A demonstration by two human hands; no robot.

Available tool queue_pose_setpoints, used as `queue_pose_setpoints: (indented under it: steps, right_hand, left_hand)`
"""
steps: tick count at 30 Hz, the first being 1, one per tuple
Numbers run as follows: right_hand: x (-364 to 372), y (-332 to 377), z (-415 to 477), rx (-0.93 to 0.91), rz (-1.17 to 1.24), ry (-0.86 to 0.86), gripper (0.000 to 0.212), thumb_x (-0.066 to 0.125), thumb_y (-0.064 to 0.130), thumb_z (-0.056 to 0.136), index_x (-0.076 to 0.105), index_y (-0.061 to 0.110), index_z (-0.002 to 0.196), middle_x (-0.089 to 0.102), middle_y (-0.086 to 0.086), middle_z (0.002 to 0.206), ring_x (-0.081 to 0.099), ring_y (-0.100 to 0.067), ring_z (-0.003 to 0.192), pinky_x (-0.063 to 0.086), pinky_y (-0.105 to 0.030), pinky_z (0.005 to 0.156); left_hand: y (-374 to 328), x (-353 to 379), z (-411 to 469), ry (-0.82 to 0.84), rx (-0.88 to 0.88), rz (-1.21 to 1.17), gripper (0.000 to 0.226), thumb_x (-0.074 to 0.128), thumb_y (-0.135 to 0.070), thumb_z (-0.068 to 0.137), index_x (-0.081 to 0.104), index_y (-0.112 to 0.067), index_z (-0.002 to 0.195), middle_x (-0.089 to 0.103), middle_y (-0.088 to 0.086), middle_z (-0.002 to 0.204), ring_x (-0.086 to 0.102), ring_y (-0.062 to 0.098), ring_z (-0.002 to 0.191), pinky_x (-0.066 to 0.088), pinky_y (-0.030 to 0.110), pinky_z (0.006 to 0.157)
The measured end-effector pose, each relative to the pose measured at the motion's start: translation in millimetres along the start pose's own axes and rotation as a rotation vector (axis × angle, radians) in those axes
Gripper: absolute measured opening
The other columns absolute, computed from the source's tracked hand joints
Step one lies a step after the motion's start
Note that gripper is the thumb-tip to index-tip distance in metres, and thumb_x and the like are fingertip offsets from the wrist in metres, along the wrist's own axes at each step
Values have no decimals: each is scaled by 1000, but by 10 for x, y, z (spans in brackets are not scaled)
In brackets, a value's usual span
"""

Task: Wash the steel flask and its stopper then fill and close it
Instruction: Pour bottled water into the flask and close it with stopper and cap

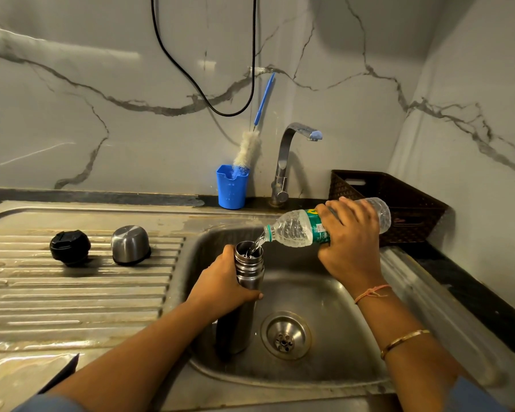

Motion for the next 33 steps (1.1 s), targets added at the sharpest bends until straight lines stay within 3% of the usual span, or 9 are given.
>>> queue_pose_setpoints:
  steps: [8, 14, 19, 28, 33]
  right_hand:
    - [-35, 20, 10, -16, 2, -12, 57, 72, 8, 56, 64, 6, 112, 64, -12, 110, 55, -35, 112, 26, -48, 104]
    - [-81, 78, 33, -35, 8, -31, 52, 59, 12, 57, 66, 7, 109, 65, -11, 108, 57, -34, 110, 26, -45, 104]
    - [-47, 76, 35, -55, -7, -1, 56, 70, 9, 55, 65, 7, 110, 65, -13, 110, 56, -35, 111, 24, -46, 105]
    - [-58, 124, 34, -110, -29, 2, 51, 61, 16, 59, 66, 7, 109, 66, -12, 109, 53, -32, 110, 26, -45, 104]
    - [-69, 129, 76, -164, -57, -3, 56, 77, 12, 56, 66, 6, 110, 65, -14, 111, 53, -33, 111, 24, -45, 105]
  left_hand:
    - [-2, 0, -8, 4, 4, -4, 73, 86, -40, 58, 41, -26, 114, 58, -7, 115, 56, 12, 104, 40, 22, 83]
    - [0, 0, -6, 4, 6, -3, 75, 86, -42, 58, 40, -25, 115, 58, -6, 115, 56, 13, 104, 41, 23, 83]
    - [-4, 7, -11, 13, 5, -2, 76, 86, -42, 58, 40, -25, 116, 58, -6, 116, 57, 15, 105, 44, 26, 85]
    - [-15, -5, -23, 21, 14, -17, 74, 85, -41, 58, 40, -24, 114, 58, -4, 116, 58, 18, 106, 47, 32, 87]
    - [-1, 0, -20, 24, 22, -21, 72, 85, -40, 59, 41, -23, 114, 58, -4, 115, 58, 18, 104, 46, 29, 84]
Point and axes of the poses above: each hand's wrist, its own z-axis towards the middle knuckle, its own x-axis out of the palm, y = z × x, the point moved 4 cm from there along z, towards the middle knuckle
